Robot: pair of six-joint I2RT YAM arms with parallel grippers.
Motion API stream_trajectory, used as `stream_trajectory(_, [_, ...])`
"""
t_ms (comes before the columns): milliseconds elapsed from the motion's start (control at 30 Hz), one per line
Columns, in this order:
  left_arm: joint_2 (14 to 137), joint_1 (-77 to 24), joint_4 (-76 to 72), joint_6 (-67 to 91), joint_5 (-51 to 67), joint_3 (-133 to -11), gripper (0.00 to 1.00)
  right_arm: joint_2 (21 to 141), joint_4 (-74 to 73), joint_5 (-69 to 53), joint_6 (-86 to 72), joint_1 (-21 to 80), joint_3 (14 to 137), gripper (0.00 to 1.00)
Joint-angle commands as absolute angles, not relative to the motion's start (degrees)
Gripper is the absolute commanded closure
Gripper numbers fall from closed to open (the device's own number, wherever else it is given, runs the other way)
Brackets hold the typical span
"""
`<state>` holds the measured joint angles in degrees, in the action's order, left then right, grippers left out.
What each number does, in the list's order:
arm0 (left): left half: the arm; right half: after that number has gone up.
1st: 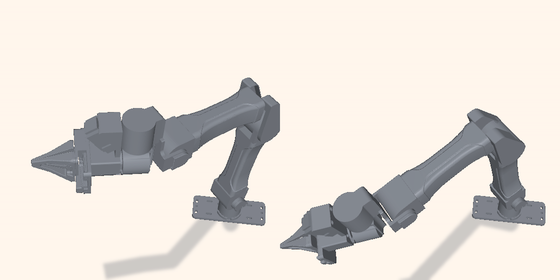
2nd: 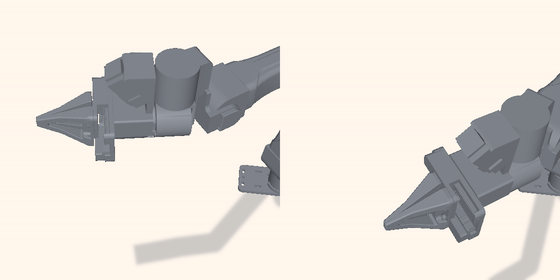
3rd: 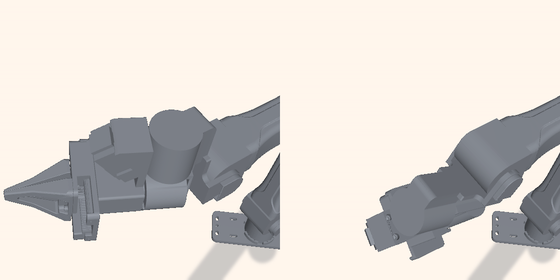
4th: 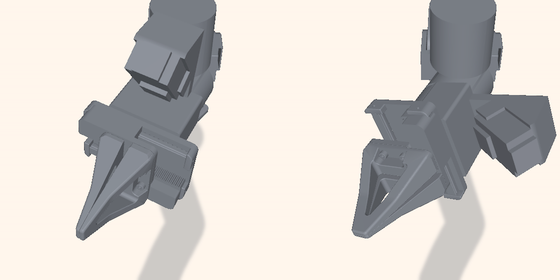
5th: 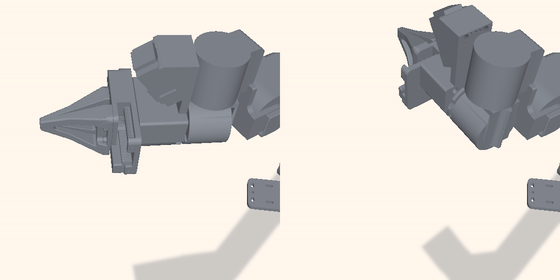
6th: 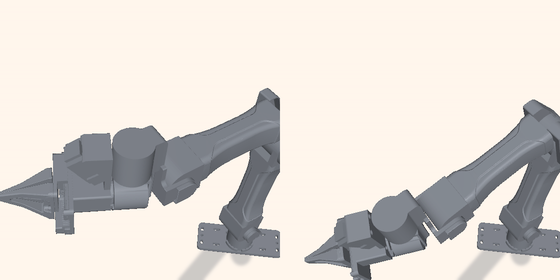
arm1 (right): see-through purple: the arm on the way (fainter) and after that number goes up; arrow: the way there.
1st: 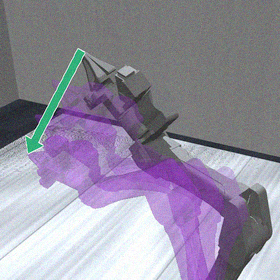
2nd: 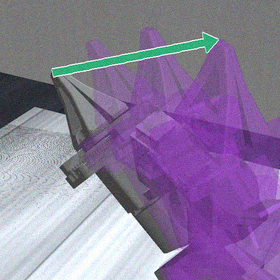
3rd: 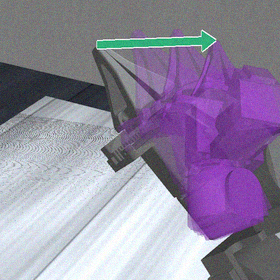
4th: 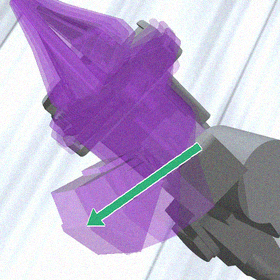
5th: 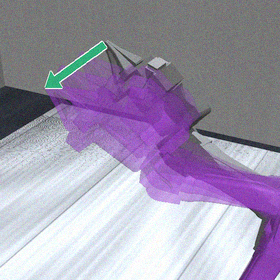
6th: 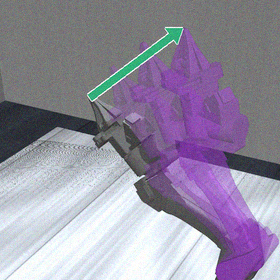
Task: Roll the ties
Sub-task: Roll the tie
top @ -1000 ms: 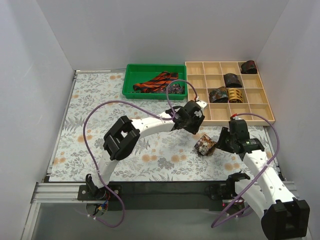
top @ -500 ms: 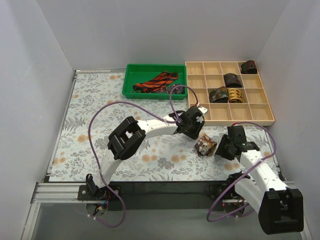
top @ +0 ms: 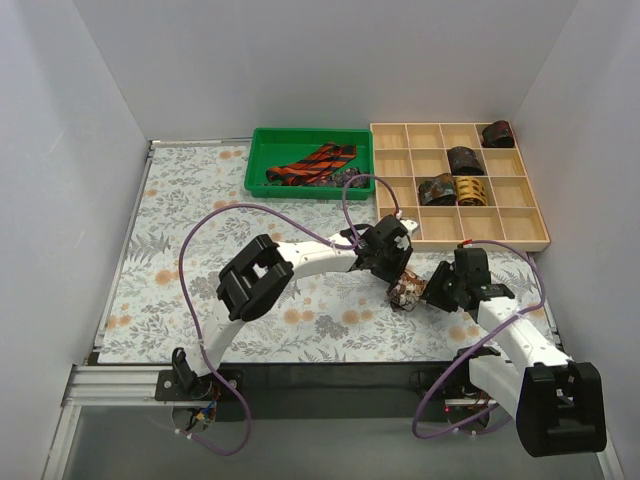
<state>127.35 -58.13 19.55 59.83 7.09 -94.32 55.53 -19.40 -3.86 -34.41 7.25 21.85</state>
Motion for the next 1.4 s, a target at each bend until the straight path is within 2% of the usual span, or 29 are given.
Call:
stream_trajectory(0, [127.5, -58.9, 18.7, 61.3, 10.5, -94.5, 0.71, 57.8, -17.8, -10.0, -37.1, 7.4, 19.0, 0.65])
stream_trajectory(267, [124.1, -56.3, 18.8, 60.8, 6.4, -90.1, 0.72, 53.8, -20.4, -4.4, -35.4, 7.4, 19.2, 0.64])
stream_trajectory(567, [115.2, -54.2, 19.2, 58.9, 0.8, -85.3, 0.61, 49.7, -29.4, 4.0, -26.3, 7.2, 27.9, 0.53])
stream_trajectory(767, [105.7, -53.9, 18.7, 59.4, -2.6, -77.6, 0.55, 50.3, -30.8, -3.7, -13.8, 7.2, 36.8, 0.41])
stream_trajectory(800, [104.6, -54.0, 18.4, 59.8, -2.1, -75.3, 0.55, 50.9, -30.8, -4.6, -13.3, 7.1, 37.8, 0.38])
stream_trajectory(833, [102.1, -53.9, 17.3, 60.7, -1.6, -74.2, 0.54, 52.5, -30.8, -6.5, -12.6, 7.1, 38.6, 0.29])
stream_trajectory(967, [97.3, -55.9, 13.9, 63.5, 3.1, -68.9, 0.52, 57.3, -30.1, -10.0, -12.7, 6.8, 41.9, 0.20])
stream_trajectory(1100, [96.7, -59.8, 10.0, 65.1, 5.5, -65.5, 0.50, 59.2, -27.5, -14.0, -14.8, 5.3, 42.4, 0.20])
stream_trajectory(1367, [102.2, -65.8, 10.0, 60.4, 3.4, -69.2, 0.48, 64.3, -23.1, -20.6, -15.5, 3.3, 41.7, 0.19])
